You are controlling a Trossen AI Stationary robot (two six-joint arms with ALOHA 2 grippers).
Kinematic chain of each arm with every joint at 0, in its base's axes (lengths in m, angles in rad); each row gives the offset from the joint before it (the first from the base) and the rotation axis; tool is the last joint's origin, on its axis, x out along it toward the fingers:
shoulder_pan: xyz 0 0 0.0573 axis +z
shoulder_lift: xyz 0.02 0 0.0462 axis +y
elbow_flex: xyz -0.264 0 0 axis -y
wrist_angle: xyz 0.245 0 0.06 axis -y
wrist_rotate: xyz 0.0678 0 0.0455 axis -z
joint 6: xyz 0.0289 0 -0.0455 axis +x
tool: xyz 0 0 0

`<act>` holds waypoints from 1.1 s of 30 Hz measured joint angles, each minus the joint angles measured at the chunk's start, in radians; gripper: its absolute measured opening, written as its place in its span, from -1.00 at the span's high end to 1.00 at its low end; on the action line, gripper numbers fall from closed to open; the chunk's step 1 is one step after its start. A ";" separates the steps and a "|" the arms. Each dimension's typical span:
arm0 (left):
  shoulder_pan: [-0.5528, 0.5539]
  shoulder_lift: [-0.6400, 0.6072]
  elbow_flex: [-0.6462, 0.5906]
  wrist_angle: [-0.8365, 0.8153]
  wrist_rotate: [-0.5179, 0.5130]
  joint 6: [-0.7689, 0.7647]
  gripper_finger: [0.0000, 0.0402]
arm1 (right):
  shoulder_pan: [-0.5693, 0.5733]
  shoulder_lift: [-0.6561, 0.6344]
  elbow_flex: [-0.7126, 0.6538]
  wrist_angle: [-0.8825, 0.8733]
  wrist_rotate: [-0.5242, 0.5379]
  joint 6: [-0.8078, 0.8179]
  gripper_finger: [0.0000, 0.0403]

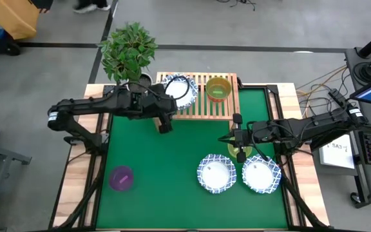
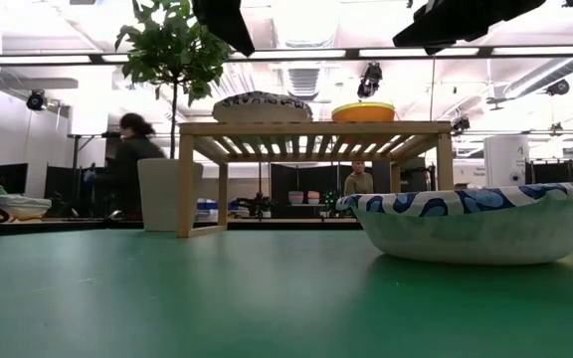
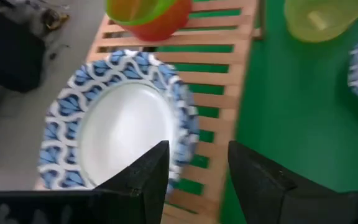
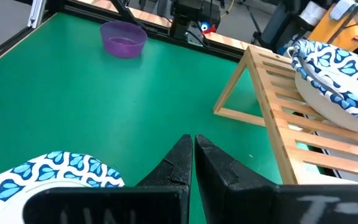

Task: Place and stack bowls onto a shelf
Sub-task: Stack the yellow bowl on top of the green bowl

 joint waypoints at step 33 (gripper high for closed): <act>-0.277 -0.453 -0.739 0.775 -0.060 -0.007 0.38 | 0.000 0.186 0.205 -0.522 -0.002 1.064 0.96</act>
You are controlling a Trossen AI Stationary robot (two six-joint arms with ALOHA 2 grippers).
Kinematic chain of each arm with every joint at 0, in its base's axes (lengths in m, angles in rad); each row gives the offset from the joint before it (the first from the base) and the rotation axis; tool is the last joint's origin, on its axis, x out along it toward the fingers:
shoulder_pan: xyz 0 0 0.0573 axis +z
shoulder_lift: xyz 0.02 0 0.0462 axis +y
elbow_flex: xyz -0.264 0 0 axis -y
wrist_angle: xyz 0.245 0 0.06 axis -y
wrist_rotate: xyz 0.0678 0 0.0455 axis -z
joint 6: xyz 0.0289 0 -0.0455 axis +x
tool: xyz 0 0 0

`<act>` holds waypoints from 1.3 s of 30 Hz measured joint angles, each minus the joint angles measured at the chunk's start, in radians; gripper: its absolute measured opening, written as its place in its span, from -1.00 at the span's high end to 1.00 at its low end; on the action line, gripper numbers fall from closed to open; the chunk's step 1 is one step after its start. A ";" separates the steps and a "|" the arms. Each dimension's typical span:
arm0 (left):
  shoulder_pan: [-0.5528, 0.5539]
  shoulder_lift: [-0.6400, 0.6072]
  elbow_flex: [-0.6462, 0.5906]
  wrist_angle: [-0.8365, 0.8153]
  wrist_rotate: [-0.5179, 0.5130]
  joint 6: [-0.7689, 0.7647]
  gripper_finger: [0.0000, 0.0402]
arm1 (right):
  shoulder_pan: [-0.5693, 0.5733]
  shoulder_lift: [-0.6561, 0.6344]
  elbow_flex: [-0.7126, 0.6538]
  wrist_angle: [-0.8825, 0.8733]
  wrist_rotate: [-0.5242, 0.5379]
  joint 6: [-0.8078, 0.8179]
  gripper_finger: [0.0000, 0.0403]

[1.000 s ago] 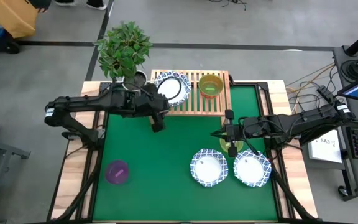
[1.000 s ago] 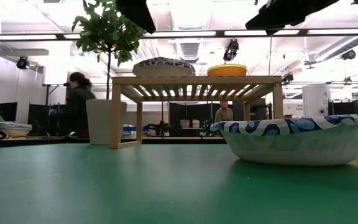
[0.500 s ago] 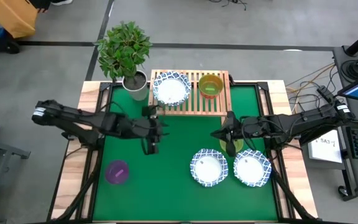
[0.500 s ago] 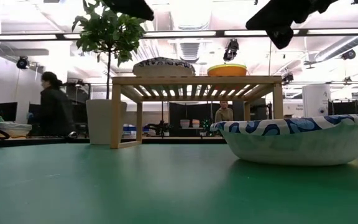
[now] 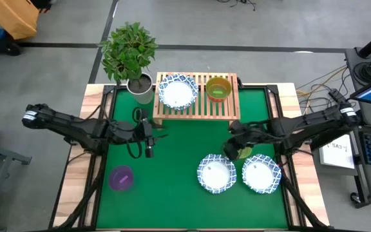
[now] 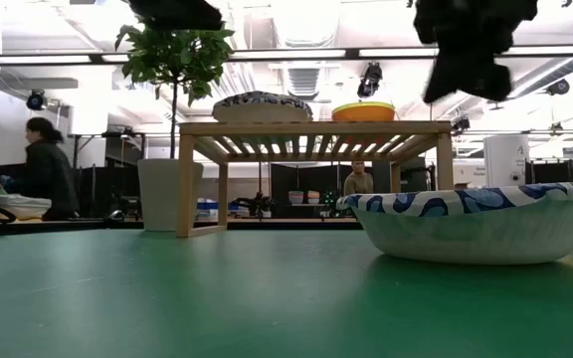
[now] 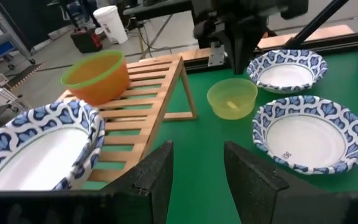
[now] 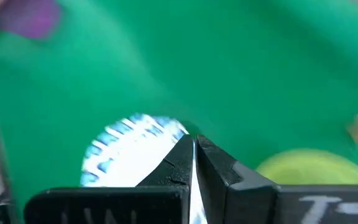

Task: Place and stack bowls onto a shelf
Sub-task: Stack the yellow bowl on top of the green bowl

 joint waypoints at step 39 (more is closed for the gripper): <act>-0.001 -0.052 -0.056 -0.069 0.002 -0.027 0.38 | -0.057 0.612 0.310 -0.475 -0.014 0.221 0.37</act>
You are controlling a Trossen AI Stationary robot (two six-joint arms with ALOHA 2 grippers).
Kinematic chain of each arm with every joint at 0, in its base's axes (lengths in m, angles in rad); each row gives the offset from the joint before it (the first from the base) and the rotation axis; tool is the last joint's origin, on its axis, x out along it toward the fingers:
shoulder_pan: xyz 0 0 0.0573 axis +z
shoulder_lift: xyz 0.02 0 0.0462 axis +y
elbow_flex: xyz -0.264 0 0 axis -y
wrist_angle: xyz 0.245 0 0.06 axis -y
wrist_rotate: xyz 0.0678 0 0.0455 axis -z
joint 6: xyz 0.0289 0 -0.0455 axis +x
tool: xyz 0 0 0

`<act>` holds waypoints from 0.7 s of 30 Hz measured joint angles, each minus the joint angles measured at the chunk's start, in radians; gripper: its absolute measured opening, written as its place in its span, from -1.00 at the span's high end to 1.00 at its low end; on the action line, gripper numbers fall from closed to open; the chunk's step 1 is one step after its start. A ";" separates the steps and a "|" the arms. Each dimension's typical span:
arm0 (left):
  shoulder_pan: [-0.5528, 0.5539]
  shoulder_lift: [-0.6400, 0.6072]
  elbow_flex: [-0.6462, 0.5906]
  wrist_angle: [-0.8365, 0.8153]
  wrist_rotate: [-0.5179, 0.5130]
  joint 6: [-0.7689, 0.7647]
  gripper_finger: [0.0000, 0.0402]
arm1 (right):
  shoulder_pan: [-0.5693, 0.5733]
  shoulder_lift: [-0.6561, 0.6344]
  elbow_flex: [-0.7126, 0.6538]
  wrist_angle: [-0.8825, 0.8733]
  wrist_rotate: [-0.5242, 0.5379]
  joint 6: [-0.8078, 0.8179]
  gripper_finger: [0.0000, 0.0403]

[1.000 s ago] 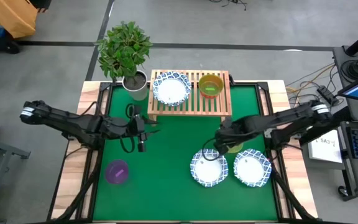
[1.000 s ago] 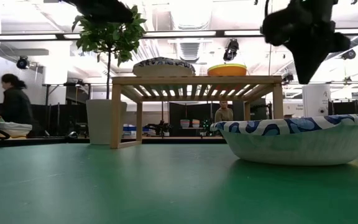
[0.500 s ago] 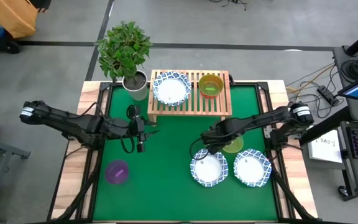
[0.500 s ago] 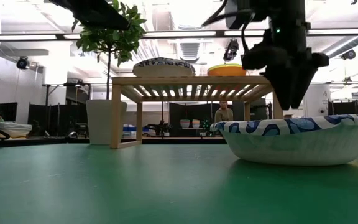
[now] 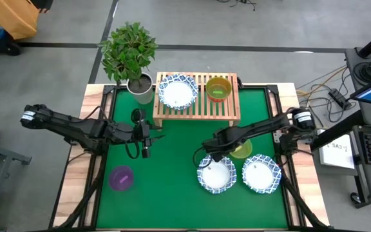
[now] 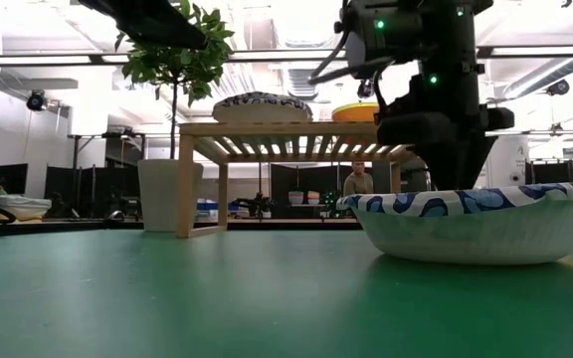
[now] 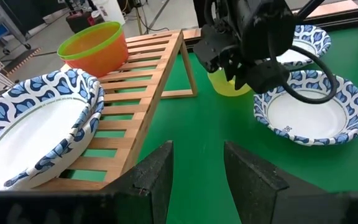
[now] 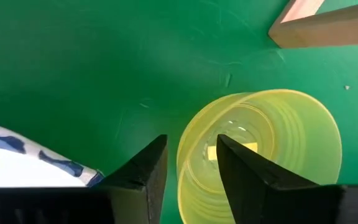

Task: Place and stack bowls onto a shelf
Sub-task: Stack the yellow bowl on top of the green bowl

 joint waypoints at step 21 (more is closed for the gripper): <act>0.000 0.000 0.000 -0.002 0.000 0.000 0.38 | 0.000 0.028 -0.071 0.063 0.026 0.015 0.85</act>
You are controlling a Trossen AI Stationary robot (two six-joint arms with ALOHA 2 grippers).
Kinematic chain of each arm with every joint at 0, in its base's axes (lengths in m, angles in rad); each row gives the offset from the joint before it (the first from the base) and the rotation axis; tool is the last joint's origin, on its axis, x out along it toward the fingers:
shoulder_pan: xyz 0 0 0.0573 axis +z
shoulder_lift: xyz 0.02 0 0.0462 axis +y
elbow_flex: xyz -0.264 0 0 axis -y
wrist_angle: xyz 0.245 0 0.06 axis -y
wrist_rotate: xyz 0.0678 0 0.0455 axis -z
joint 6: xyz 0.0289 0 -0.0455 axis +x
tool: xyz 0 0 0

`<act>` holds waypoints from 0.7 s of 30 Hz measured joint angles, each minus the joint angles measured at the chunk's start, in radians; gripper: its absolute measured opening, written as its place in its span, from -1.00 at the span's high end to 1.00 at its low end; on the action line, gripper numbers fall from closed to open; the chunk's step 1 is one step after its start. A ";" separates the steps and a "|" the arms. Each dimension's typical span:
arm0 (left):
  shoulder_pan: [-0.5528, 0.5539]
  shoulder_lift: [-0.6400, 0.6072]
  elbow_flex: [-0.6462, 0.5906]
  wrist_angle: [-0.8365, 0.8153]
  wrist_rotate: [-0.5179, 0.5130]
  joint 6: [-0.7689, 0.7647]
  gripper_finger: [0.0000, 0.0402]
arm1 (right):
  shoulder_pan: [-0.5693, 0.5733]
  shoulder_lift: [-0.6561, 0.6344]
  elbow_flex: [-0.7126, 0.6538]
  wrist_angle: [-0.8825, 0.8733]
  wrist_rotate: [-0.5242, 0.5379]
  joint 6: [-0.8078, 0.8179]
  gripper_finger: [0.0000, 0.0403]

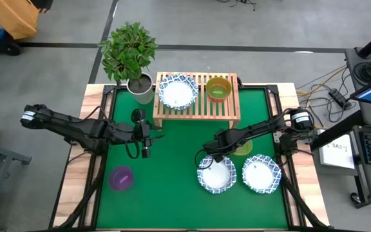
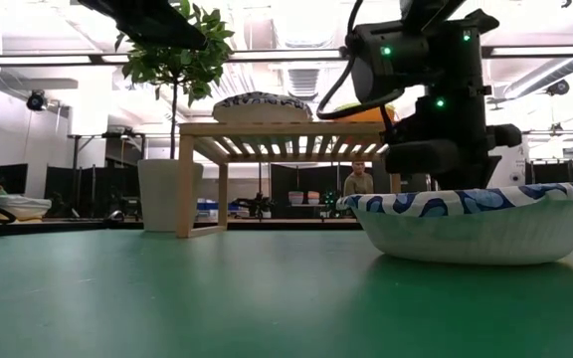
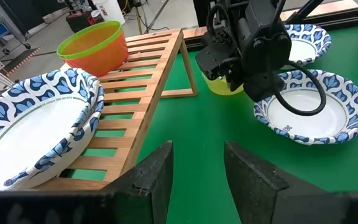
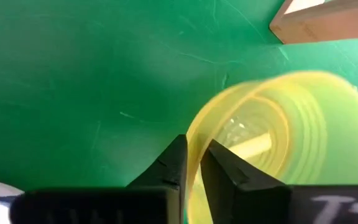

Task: Place and stack bowls onto a shelf
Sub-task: Stack the yellow bowl on top of the green bowl

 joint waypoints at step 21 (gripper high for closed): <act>0.000 0.000 0.000 0.001 0.000 0.000 0.38 | 0.006 -0.208 0.130 -0.062 -0.166 -0.236 0.96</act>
